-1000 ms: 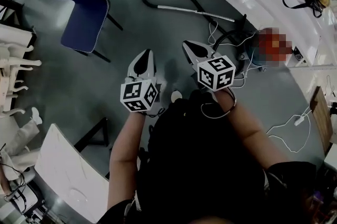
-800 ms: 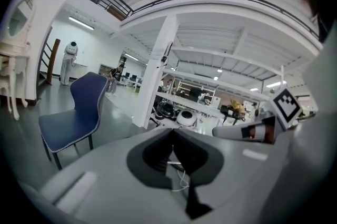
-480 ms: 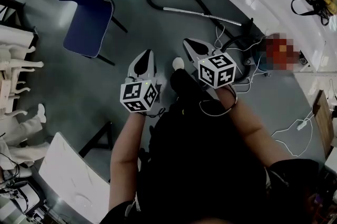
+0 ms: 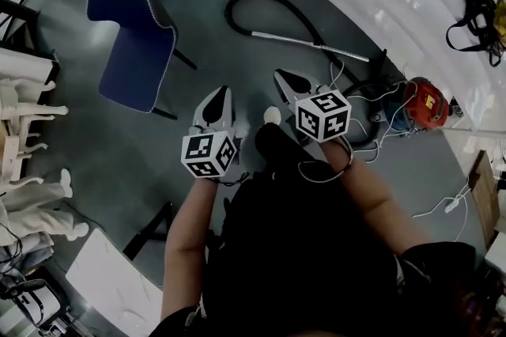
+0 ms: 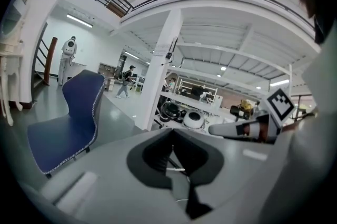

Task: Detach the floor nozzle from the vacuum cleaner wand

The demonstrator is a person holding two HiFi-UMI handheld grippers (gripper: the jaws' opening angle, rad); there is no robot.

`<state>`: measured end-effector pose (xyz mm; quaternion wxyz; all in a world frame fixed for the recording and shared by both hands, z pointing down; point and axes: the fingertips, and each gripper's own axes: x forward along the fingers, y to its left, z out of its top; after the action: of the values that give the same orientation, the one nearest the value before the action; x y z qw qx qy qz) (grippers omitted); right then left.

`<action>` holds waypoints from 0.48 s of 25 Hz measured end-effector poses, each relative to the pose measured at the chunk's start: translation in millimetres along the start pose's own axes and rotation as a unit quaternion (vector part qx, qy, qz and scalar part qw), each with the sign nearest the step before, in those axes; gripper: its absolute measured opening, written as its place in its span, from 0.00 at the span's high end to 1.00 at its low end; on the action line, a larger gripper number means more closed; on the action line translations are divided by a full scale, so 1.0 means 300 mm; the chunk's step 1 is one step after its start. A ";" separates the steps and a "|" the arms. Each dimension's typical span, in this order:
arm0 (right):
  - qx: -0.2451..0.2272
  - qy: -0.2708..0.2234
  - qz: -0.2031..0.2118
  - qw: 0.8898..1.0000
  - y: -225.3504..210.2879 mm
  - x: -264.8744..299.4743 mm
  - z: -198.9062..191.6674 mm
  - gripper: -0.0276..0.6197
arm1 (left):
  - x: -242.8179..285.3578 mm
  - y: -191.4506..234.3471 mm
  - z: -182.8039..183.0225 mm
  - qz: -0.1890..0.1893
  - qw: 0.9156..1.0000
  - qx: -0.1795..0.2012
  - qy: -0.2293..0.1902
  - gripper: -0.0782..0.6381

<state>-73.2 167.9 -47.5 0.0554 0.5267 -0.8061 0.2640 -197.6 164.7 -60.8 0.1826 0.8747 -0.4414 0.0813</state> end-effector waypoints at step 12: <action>0.023 0.020 0.010 0.999 -0.171 0.296 0.150 0.96 | 0.404 0.115 0.102 -0.058 0.998 -0.016 0.034 0.88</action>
<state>-58.7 57.5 -34.4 0.0570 0.5145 -0.8037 0.2935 -153.6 44.0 -43.5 0.2157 0.8926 -0.3847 0.0931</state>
